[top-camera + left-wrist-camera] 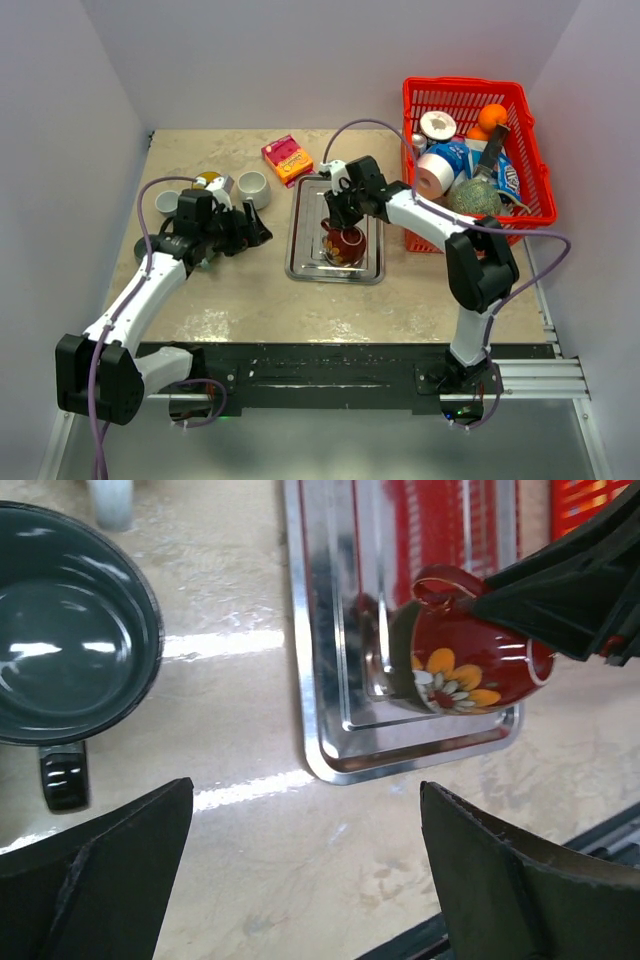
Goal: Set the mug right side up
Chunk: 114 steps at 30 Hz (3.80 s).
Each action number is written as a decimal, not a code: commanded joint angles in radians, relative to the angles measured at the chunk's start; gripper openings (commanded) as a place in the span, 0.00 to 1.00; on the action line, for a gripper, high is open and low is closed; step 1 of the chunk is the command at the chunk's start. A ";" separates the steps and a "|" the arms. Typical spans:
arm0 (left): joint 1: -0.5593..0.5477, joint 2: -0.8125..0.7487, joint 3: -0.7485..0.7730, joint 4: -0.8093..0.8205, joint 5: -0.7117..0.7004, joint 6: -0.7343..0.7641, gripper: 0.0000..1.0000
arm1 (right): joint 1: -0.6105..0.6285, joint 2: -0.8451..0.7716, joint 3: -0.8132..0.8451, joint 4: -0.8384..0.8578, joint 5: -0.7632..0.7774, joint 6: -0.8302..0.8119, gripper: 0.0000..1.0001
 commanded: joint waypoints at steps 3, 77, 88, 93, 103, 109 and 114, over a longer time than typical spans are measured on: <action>-0.004 0.023 0.074 0.066 0.136 -0.131 0.99 | 0.009 -0.180 -0.065 0.197 -0.069 0.111 0.00; -0.267 0.291 0.235 0.038 -0.230 -0.417 0.00 | 0.530 -0.230 -0.214 0.539 0.803 0.183 0.00; -0.280 0.228 0.224 0.075 -0.325 -0.287 0.00 | 0.530 -0.286 -0.276 0.486 0.778 0.290 0.42; -0.281 0.173 0.195 0.106 -0.364 -0.227 0.00 | 0.530 -0.368 -0.332 0.464 0.789 0.336 0.63; -0.281 0.060 0.149 0.190 -0.368 -0.162 0.00 | 0.527 -0.503 -0.415 0.317 0.783 0.485 0.69; -0.281 -0.015 0.104 0.252 -0.373 -0.056 0.00 | 0.527 -0.474 -0.374 0.172 0.772 0.634 0.68; -0.281 -0.083 0.049 0.267 -0.371 -0.007 0.00 | 0.518 -0.423 -0.359 0.090 0.725 0.751 0.67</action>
